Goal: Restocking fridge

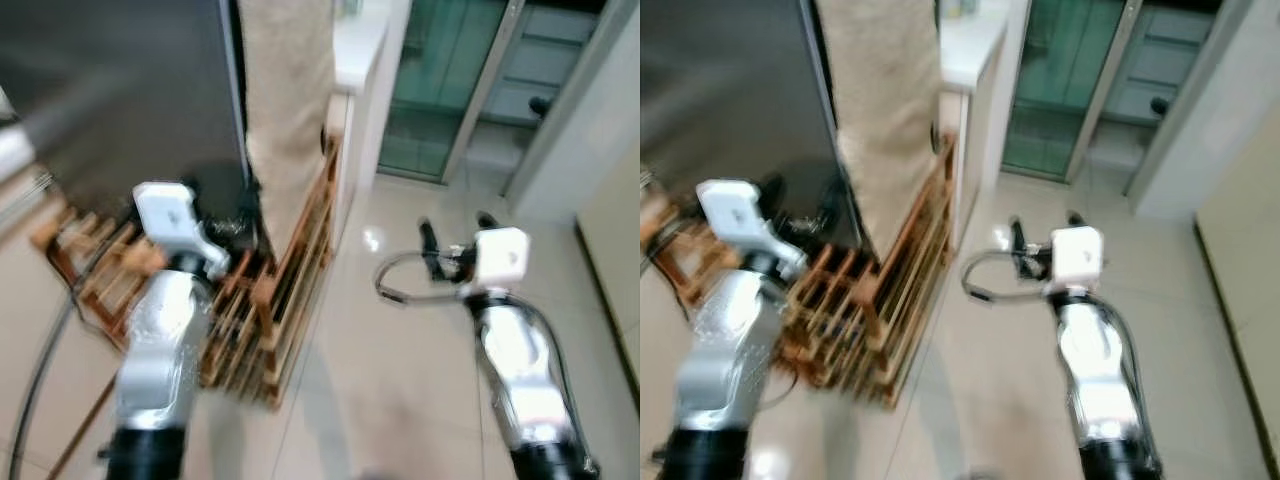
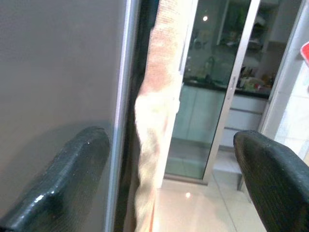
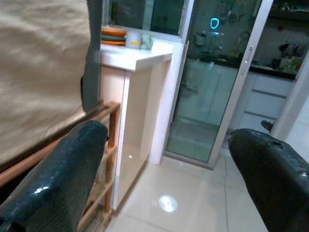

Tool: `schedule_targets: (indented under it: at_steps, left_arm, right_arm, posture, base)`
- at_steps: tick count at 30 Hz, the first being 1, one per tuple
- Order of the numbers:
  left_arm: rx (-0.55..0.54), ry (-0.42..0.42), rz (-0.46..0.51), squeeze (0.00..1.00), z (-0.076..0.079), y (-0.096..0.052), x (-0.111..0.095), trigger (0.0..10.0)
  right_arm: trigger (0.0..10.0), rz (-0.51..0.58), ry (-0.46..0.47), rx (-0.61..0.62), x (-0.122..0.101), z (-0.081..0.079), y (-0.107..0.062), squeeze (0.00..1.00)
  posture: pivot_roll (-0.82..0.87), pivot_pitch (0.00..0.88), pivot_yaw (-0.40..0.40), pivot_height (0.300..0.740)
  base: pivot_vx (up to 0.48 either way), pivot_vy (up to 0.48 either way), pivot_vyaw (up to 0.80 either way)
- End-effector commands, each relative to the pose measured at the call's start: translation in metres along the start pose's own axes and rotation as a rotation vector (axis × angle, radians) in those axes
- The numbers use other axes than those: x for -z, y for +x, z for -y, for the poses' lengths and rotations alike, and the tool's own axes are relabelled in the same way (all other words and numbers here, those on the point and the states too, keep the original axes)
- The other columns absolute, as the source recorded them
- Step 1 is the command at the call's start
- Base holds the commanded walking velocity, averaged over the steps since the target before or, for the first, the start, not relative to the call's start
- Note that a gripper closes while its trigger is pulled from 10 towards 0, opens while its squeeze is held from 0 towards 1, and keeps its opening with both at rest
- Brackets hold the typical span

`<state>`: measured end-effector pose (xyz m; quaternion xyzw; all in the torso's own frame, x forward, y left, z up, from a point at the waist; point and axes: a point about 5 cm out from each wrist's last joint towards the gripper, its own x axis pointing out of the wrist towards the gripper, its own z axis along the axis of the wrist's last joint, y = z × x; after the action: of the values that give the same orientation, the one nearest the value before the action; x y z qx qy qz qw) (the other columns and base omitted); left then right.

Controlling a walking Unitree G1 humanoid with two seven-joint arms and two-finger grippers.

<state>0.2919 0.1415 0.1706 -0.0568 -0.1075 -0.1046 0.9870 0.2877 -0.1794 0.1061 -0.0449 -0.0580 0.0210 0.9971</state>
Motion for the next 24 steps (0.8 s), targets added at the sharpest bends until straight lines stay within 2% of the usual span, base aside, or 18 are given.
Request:
schedule_targets:
  at_steps: [1, 3, 4, 7, 12, 16, 19, 20, 24]
  left_arm:
    - [-0.022, 0.050, 0.025, 0.00, -0.008, 0.003, -0.011, 10.0]
    - [-0.018, 0.062, 0.027, 0.00, -0.009, 0.005, -0.013, 10.0]
    - [-0.005, 0.093, 0.037, 0.00, -0.008, 0.010, -0.018, 10.0]
    - [0.005, 0.093, 0.061, 0.00, -0.006, 0.022, -0.027, 10.0]
    - [0.076, 0.078, 0.088, 0.00, 0.011, 0.035, -0.040, 10.0]
    - [0.102, 0.052, 0.061, 0.00, 0.018, 0.041, -0.039, 10.0]
    - [0.131, 0.079, -0.014, 0.00, 0.027, 0.049, -0.028, 10.0]
    - [0.111, 0.089, -0.053, 0.00, 0.029, 0.053, -0.022, 10.0]
    - [0.099, 0.111, -0.096, 0.00, 0.034, 0.061, -0.018, 10.0]
  right_arm:
    - [10.0, 0.029, 0.013, -0.038, -0.007, -0.010, 0.007, 0.00]
    - [10.0, 0.028, 0.014, -0.039, -0.007, -0.011, 0.007, 0.00]
    - [10.0, 0.025, 0.016, -0.044, -0.006, -0.012, 0.008, 0.00]
    - [10.0, 0.020, 0.022, -0.050, -0.005, -0.014, 0.010, 0.00]
    - [10.0, 0.016, 0.031, -0.059, -0.003, -0.018, 0.012, 0.00]
    - [10.0, 0.010, 0.036, -0.055, -0.001, -0.018, 0.012, 0.00]
    - [10.0, 0.001, 0.039, -0.055, 0.000, -0.019, 0.012, 0.00]
    - [10.0, 0.000, 0.038, -0.059, 0.001, -0.019, 0.012, 0.00]
    - [10.0, -0.004, 0.038, -0.061, 0.002, -0.019, 0.012, 0.00]
  posture:
    - [-0.08, 0.000, -0.018, 0.740]
    - [-0.08, 0.000, -0.019, 0.740]
    - [-0.07, 0.000, -0.019, 0.740]
    - [-0.07, 0.000, -0.021, 0.740]
    - [-0.07, 0.000, -0.012, 0.740]
    - [-0.07, 0.000, -0.012, 0.740]
    - [-0.08, 0.000, -0.011, 0.740]
    - [-0.08, 0.000, -0.010, 0.740]
    - [-0.09, 0.000, -0.011, 0.740]
  base:
    - [0.000, 0.000, 0.00]
    - [0.000, 0.000, 0.00]
    - [0.000, 0.000, 0.00]
    - [0.000, 0.000, 0.00]
    - [0.000, 0.000, 0.00]
    - [0.000, 0.000, 0.00]
    - [0.000, 0.000, 0.00]
    - [0.000, 0.000, 0.00]
    - [0.000, 0.000, 0.00]
